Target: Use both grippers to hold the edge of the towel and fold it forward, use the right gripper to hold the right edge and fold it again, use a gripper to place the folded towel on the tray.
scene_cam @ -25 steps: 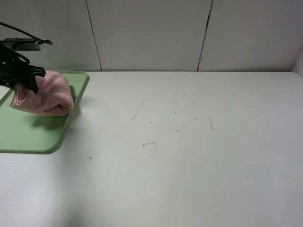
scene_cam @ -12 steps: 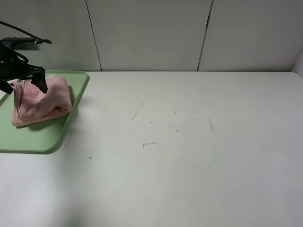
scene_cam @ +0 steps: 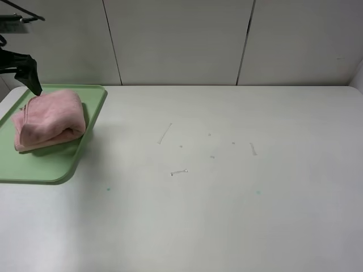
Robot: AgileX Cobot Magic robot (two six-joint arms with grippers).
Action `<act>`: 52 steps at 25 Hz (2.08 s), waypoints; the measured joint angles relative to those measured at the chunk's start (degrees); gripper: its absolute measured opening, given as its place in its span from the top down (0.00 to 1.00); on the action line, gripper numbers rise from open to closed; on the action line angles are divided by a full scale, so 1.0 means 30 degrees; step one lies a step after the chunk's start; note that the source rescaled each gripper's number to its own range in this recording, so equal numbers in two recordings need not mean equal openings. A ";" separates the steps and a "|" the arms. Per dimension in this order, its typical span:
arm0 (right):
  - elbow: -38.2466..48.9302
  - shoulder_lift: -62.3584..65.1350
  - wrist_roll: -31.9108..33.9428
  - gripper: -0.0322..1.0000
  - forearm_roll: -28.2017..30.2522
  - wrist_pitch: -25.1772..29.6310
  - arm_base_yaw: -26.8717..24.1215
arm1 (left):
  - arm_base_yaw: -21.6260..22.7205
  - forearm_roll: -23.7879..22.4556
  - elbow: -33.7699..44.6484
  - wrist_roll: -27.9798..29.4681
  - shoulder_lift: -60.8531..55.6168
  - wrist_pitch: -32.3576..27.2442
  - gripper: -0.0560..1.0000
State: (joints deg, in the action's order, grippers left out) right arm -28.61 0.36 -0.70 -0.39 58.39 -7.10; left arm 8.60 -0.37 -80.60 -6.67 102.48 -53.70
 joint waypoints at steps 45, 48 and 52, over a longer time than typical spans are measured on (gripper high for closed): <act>0.0000 0.0000 0.0000 0.00 0.0000 0.0000 0.0000 | -0.0460 0.2853 1.3243 -0.1795 -2.9110 -0.4660 0.00; 0.0000 0.0000 0.0000 0.00 0.0000 0.0000 0.0000 | -0.1402 0.2794 1.4210 -0.1795 -3.0828 -0.3657 0.00; 0.0000 0.0000 0.0000 0.00 0.0000 0.0000 0.0000 | -0.2222 0.2613 1.5671 -0.1795 -3.2532 -0.2459 0.00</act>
State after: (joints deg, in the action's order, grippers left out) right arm -28.61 0.36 -0.70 -0.39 58.39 -7.10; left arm 1.94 7.47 -33.59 -12.06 4.88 -61.07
